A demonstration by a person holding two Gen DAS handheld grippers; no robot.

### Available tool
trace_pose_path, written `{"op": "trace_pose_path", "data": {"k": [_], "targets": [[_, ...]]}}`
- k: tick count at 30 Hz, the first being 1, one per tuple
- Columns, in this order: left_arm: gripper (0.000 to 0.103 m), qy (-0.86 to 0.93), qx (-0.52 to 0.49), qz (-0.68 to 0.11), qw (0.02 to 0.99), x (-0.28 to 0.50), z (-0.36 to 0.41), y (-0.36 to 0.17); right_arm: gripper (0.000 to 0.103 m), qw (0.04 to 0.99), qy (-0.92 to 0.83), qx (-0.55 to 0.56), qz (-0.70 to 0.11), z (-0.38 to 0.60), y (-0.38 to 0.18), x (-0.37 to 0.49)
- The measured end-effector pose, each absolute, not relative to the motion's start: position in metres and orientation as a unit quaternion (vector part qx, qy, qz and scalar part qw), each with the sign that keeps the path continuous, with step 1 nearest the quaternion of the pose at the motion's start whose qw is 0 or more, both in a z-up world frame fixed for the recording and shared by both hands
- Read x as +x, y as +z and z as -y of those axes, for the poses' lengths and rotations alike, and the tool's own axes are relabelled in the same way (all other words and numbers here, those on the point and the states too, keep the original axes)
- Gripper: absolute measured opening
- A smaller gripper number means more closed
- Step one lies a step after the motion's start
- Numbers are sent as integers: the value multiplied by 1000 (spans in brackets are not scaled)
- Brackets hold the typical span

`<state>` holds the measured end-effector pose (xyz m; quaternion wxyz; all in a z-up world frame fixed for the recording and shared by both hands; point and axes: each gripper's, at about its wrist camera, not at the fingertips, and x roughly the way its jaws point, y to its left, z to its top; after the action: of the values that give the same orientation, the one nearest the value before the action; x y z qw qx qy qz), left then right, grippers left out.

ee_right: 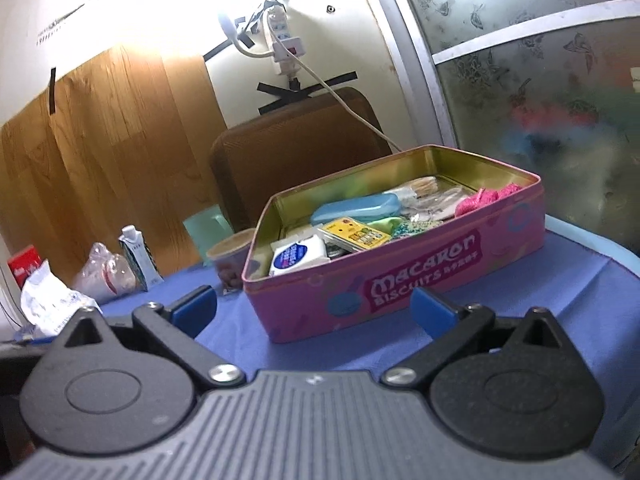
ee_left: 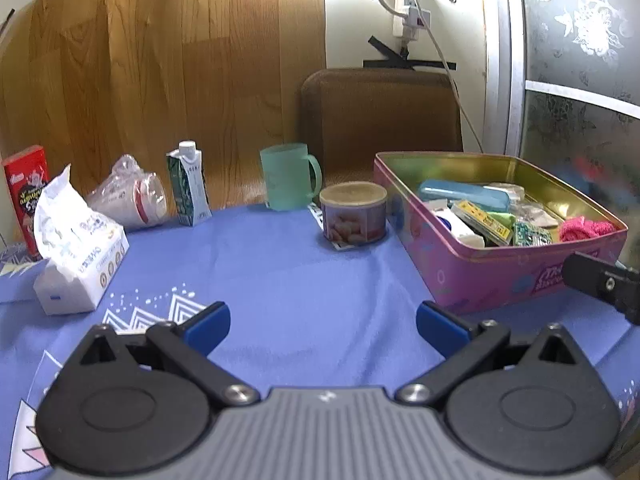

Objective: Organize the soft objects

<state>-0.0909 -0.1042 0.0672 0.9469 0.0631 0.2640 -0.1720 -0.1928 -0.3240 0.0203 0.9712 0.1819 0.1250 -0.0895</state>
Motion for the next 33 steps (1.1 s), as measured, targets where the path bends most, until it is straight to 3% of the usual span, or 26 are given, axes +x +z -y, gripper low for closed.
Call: {"op": "trace_pose_path", "data": {"k": [8, 33], "targets": [[103, -154, 65, -307, 937, -85, 101, 56, 103, 972, -94, 178, -123, 317, 21, -197], [103, -181, 94, -331, 922, -88, 109, 49, 103, 973, -88, 178, -120, 313, 14, -200]]}}
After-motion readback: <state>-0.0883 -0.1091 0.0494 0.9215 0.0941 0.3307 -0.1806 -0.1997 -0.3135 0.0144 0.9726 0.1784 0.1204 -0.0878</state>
